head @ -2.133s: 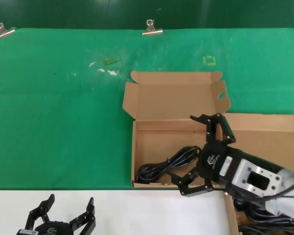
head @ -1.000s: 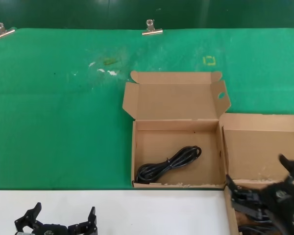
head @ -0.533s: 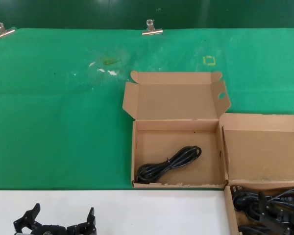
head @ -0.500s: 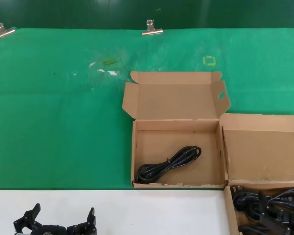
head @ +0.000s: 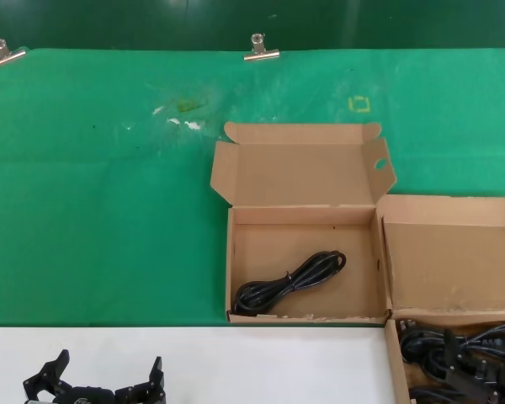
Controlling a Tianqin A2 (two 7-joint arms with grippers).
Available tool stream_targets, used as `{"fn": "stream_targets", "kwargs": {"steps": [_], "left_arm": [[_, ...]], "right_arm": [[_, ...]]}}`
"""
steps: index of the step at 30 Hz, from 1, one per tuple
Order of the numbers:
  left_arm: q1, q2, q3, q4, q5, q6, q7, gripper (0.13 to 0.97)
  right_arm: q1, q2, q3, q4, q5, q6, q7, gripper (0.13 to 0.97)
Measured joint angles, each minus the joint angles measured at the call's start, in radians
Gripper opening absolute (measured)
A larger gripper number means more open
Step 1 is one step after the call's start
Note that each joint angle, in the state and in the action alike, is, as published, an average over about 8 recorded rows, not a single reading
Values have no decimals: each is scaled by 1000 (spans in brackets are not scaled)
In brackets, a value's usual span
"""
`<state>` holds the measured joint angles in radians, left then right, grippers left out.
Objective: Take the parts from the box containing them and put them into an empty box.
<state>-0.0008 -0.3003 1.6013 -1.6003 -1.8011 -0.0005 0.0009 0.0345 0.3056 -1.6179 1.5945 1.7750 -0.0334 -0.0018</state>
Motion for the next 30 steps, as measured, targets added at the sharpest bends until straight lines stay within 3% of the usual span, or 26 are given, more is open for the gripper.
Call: {"fn": "stream_targets", "kwargs": {"steps": [30], "left_arm": [[0,0,0,0,0,0,0,966]], "right_arm": [[0,0,0,0,0,0,0,966]]}}
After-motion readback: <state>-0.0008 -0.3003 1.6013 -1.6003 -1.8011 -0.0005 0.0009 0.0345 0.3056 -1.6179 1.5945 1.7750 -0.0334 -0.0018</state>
